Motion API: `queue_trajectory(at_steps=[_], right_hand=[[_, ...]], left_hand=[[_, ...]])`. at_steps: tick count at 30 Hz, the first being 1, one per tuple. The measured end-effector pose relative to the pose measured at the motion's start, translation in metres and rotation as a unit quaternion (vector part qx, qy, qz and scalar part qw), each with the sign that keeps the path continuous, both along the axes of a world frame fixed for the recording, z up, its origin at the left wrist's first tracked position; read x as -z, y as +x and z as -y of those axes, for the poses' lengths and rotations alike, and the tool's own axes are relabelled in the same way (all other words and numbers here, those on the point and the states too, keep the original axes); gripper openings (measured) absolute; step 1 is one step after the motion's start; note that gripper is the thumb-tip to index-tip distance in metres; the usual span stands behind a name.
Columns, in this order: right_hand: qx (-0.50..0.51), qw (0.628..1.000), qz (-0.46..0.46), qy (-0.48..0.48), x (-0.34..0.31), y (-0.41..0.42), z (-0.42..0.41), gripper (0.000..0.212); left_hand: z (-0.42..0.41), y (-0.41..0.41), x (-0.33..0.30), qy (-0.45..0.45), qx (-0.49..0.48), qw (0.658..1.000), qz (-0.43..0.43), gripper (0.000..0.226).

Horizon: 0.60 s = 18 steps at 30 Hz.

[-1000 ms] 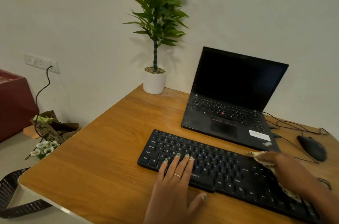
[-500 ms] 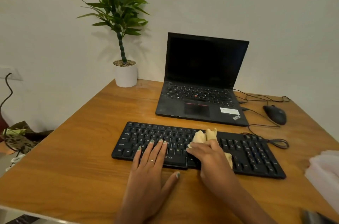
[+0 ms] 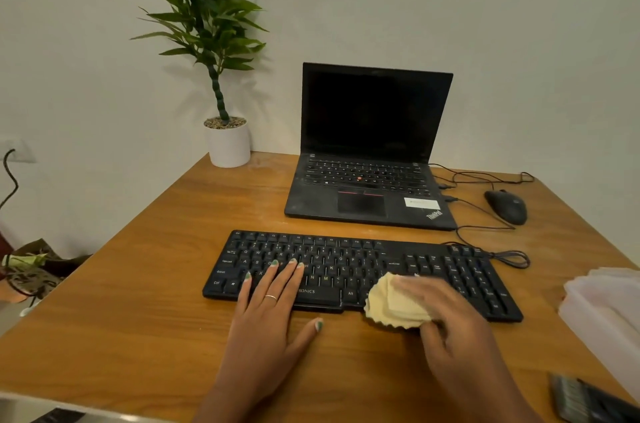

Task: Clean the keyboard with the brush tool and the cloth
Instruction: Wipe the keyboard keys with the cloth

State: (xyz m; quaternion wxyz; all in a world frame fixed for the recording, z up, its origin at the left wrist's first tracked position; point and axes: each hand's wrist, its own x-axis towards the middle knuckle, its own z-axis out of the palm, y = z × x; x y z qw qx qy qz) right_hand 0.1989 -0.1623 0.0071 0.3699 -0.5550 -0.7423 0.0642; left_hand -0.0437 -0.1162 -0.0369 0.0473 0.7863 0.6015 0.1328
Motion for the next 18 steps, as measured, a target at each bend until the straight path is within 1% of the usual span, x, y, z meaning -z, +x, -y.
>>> queue_trajectory(at_steps=[1,2,3,5,8,10,13,15,18], right_hand=[[0.000,0.998,0.059,-0.009,0.007,0.001,0.005,0.062],[-0.002,0.992,0.121,-0.021,0.015,0.001,0.009,0.064],[-0.003,0.984,0.173,-0.038,0.021,0.001,0.011,0.069],[0.001,0.972,0.225,-0.059,0.032,0.001,0.012,0.080],[0.008,0.965,0.257,-0.054,0.039,0.001,0.012,0.086],[0.031,0.959,0.276,-0.061,0.041,0.000,0.009,0.099],[0.059,0.956,0.279,-0.075,0.040,-0.003,0.003,0.108],[0.075,0.952,0.285,-0.079,0.038,-0.004,0.001,0.106],[0.106,0.949,0.282,-0.088,0.030,-0.006,-0.002,0.092]], left_hand=[[0.000,-0.002,0.000,0.009,-0.004,1.000,0.000,0.084],[-0.001,-0.004,0.001,-0.006,-0.002,1.000,-0.001,0.088],[-0.002,-0.006,0.004,0.025,0.002,1.000,-0.005,0.093],[-0.006,-0.010,0.008,0.040,0.005,0.999,0.028,0.098],[-0.010,-0.011,0.008,0.039,0.013,0.998,0.036,0.091],[-0.011,-0.010,0.008,0.040,0.024,0.998,0.036,0.089],[-0.016,-0.009,0.006,0.043,0.028,0.998,0.028,0.092],[-0.021,-0.008,0.005,0.028,0.031,0.999,0.022,0.096],[-0.033,-0.006,0.004,0.023,0.039,0.999,0.027,0.096]])
